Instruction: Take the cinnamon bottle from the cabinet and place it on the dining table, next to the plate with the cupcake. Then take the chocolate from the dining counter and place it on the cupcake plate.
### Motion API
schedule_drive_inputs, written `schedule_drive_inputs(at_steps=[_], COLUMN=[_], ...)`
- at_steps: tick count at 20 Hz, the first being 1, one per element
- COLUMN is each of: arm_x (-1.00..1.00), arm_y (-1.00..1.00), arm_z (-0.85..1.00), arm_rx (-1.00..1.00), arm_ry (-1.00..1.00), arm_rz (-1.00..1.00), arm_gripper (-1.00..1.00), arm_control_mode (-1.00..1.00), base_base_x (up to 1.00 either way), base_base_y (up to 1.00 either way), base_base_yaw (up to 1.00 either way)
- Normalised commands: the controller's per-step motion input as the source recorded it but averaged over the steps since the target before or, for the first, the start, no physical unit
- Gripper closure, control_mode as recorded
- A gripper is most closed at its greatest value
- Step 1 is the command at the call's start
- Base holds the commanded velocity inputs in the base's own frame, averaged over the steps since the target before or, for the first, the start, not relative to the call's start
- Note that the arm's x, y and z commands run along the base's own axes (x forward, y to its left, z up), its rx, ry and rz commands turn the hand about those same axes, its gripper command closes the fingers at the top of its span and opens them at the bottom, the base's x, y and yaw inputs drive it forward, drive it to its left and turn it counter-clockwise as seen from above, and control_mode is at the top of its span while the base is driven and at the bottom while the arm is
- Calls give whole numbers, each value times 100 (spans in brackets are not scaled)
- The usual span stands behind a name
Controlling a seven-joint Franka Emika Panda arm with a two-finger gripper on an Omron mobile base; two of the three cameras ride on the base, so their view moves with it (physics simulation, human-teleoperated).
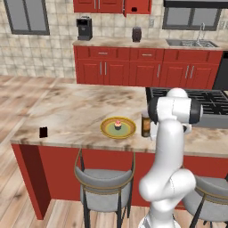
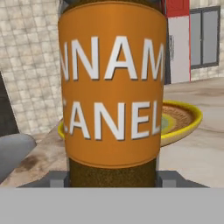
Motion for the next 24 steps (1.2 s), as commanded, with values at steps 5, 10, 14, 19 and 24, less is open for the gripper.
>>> schedule_drive_inputs(at_steps=[5, 10, 14, 19, 24], arm_x=[34, 39, 35, 27, 26], arm_y=[0, 0, 6, 10, 2], arm_z=[-26, -26, -29, -34, -31], arm_rx=[0, -2, -5, -9, -10], arm_ry=[0, -2, -5, -6, -7], arm_rz=[0, 0, 0, 0, 0], arm_gripper=[100, 100, 100, 100, 100], arm_control_mode=[-100, -100, -100, -100, -100], base_base_x=[0, 0, 0, 0, 0], base_base_y=[0, 0, 0, 0, 0], base_base_yaw=[0, 0, 0, 0, 0])
